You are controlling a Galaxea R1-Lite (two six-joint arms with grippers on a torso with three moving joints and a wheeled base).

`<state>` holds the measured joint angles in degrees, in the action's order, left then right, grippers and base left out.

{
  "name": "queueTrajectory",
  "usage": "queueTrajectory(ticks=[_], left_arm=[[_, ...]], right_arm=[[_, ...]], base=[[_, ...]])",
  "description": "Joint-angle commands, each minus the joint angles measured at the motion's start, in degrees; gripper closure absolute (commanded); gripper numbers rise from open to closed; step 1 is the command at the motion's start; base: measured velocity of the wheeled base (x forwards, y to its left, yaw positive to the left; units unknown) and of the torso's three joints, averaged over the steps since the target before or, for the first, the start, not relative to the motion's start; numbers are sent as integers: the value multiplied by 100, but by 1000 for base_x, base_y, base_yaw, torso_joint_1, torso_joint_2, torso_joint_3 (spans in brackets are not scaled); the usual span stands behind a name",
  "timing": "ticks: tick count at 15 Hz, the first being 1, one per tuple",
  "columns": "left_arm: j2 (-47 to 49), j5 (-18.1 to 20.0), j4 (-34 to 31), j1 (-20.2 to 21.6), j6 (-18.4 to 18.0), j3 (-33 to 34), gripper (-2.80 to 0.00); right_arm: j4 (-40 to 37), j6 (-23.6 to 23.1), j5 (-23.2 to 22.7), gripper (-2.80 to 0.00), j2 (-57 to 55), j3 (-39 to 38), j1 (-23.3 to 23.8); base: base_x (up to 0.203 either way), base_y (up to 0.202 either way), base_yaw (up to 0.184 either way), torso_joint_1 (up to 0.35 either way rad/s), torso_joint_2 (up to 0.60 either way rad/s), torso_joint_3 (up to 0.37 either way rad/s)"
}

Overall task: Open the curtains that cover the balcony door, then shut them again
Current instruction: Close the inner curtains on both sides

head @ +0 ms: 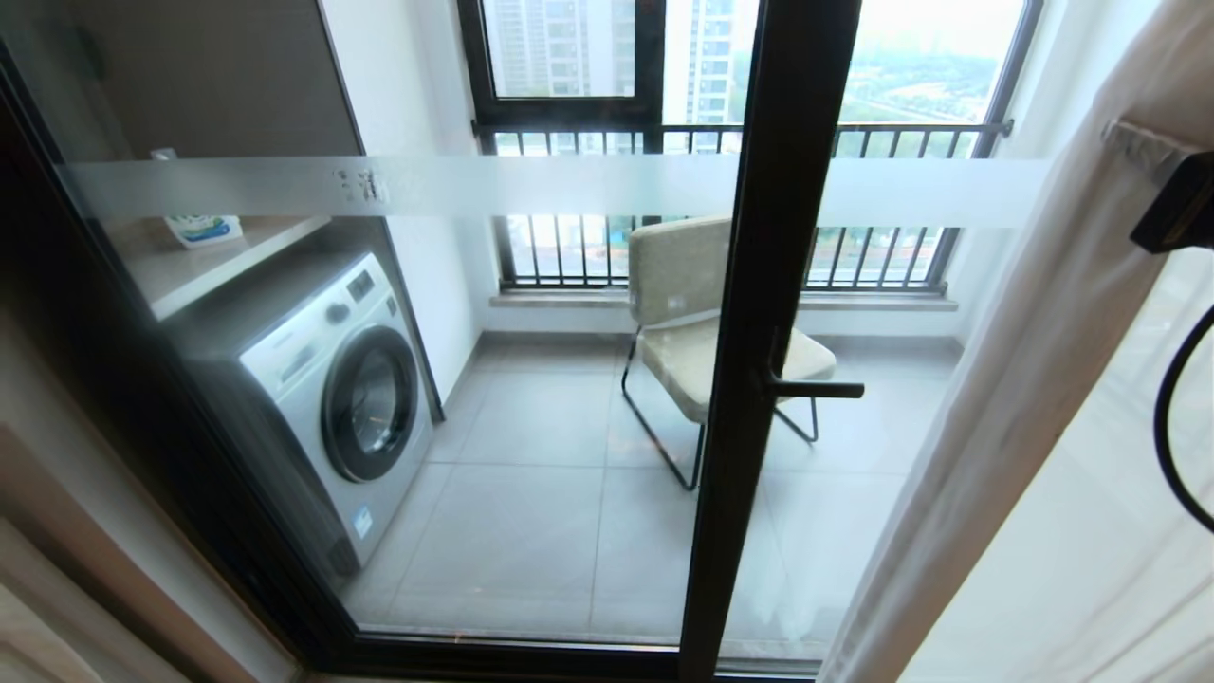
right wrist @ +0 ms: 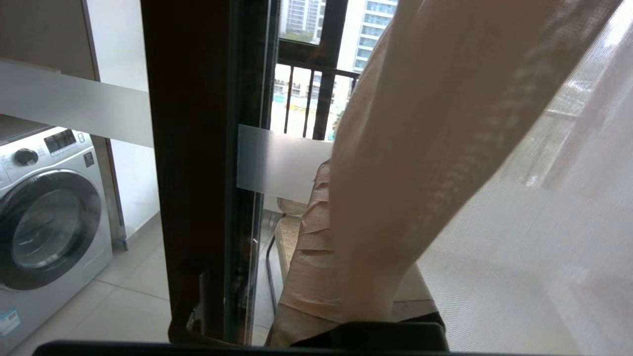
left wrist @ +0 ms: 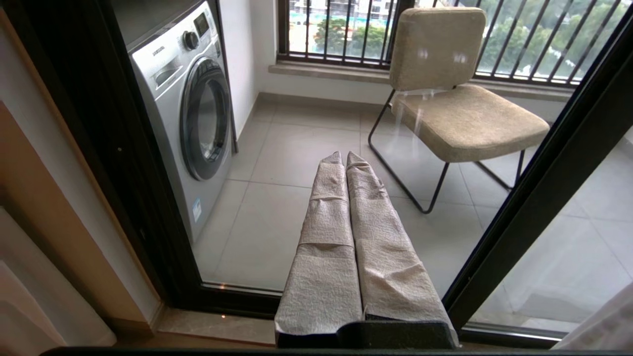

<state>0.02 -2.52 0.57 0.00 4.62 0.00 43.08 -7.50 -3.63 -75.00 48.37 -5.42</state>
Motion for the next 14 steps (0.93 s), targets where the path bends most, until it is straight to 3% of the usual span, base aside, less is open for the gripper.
queueTrajectory(ticks=[1, 14], left_arm=[[0, -3, 4, 0, 4, 0, 0], [-2, -6, 4, 7, 4, 0, 0]], right_arm=[[22, -6, 1, 0, 4, -5, -2], [7, -6, 3, 0, 55, -38, -2]], base=[[0, 190, 1, 6, 2, 6], [0, 192, 1, 1, 4, 2]])
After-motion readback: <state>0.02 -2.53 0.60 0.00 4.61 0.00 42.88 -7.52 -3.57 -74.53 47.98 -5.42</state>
